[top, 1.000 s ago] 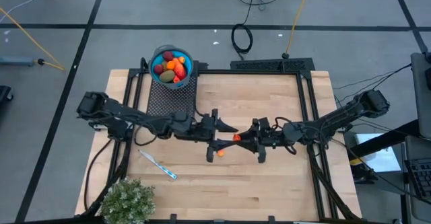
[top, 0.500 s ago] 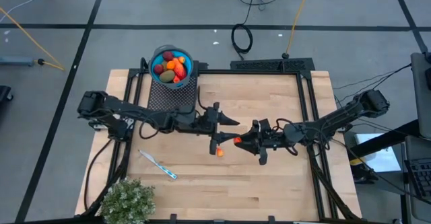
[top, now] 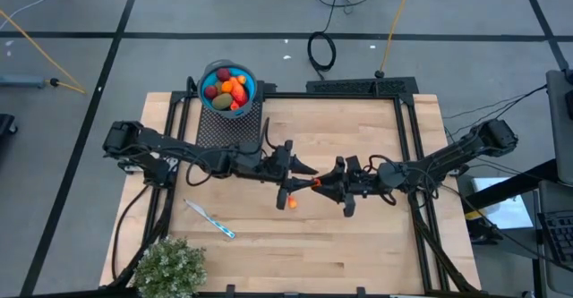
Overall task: Pick & Place Fruit
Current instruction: Put the pear into the blue strainer bowl on the shelf
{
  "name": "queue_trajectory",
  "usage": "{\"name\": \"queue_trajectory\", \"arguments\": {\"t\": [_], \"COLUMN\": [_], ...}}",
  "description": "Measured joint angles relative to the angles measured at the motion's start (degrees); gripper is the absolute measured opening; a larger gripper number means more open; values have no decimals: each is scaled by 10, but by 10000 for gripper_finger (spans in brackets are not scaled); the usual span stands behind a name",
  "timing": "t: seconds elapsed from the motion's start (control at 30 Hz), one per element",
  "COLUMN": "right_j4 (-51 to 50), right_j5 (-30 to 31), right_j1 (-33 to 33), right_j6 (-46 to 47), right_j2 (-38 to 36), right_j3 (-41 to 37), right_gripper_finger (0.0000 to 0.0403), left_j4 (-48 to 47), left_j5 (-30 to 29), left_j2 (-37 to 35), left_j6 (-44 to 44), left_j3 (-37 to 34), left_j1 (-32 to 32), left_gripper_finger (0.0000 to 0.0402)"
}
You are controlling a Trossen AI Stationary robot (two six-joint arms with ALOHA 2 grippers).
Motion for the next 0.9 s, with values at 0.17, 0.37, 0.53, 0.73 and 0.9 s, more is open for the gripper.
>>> {"name": "queue_trajectory", "arguments": {"t": [0.17, 0.37, 0.53, 0.73, 0.9], "right_j4": [-1, -2, -3, -3, -1], "right_j5": [14, 14, 13, 10, 0], "right_j1": [0, 0, 0, 0, 0], "right_j6": [0, -1, 0, 0, 0], "right_j2": [0, 0, 0, 0, 0], "right_j3": [0, 0, 0, 0, 0], "right_gripper_finger": [112, 112, 113, 130, 149], "left_j4": [0, 1, 0, 0, -2], "left_j5": [3, 21, 21, 32, 34], "left_j2": [0, 0, 0, 0, 0], "left_j6": [20, 17, 17, 16, 13], "left_j3": [0, 0, 0, 0, 0], "left_j1": [0, 6, 6, 6, 6], "left_gripper_finger": [55, 8, 3, 1, 1]}}
